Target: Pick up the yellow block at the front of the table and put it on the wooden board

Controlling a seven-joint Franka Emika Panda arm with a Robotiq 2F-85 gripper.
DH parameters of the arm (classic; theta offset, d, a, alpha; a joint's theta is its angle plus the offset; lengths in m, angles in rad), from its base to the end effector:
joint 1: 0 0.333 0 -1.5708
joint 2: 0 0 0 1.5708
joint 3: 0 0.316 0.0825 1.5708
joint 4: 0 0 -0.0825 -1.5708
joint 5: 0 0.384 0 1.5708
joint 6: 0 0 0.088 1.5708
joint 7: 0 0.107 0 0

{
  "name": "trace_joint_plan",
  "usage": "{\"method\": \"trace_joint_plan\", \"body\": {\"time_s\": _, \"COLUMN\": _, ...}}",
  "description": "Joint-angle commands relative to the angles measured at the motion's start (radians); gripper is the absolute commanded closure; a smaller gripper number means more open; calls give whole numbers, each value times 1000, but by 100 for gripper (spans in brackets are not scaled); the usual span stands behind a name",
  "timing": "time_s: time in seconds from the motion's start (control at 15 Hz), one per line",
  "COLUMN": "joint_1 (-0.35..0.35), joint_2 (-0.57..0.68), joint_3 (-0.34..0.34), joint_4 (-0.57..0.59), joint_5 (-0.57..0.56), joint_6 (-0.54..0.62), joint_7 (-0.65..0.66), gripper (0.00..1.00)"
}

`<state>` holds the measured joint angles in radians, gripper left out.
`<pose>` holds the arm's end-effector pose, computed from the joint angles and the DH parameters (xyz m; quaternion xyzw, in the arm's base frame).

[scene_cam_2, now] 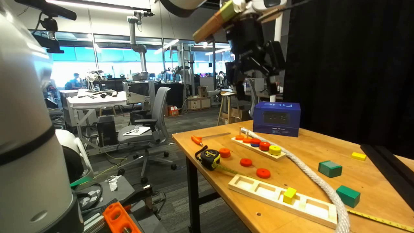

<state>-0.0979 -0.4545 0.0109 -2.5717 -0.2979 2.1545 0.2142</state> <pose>0.3967 -0.0466 0.4220 0.9892 -0.0702 0.0263 0.1263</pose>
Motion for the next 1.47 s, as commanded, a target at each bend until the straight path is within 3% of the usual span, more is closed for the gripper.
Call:
{"method": "trace_joint_plan", "body": {"time_s": 0.0, "joint_1": -20, "joint_2": -234, "joint_3": 75, "joint_4": -19, "joint_5": 13, "joint_6": -197, "joint_7": 170, "gripper": 0}}
{"method": "trace_joint_plan", "body": {"time_s": 0.13, "joint_1": -18, "joint_2": -306, "joint_3": 102, "joint_4": 18, "joint_5": 33, "joint_6": -318, "joint_7": 222, "gripper": 0}}
{"method": "trace_joint_plan", "body": {"time_s": 0.4, "joint_1": 28, "joint_2": -383, "joint_3": 59, "joint_4": 88, "joint_5": 117, "joint_6": -489, "joint_7": 110, "gripper": 0}}
{"method": "trace_joint_plan", "body": {"time_s": 0.8, "joint_1": 45, "joint_2": -420, "joint_3": -43, "joint_4": 85, "joint_5": 260, "joint_6": -471, "joint_7": -39, "gripper": 0}}
{"method": "trace_joint_plan", "body": {"time_s": 1.4, "joint_1": 18, "joint_2": -406, "joint_3": -32, "joint_4": 72, "joint_5": 249, "joint_6": -467, "joint_7": -42, "gripper": 0}}
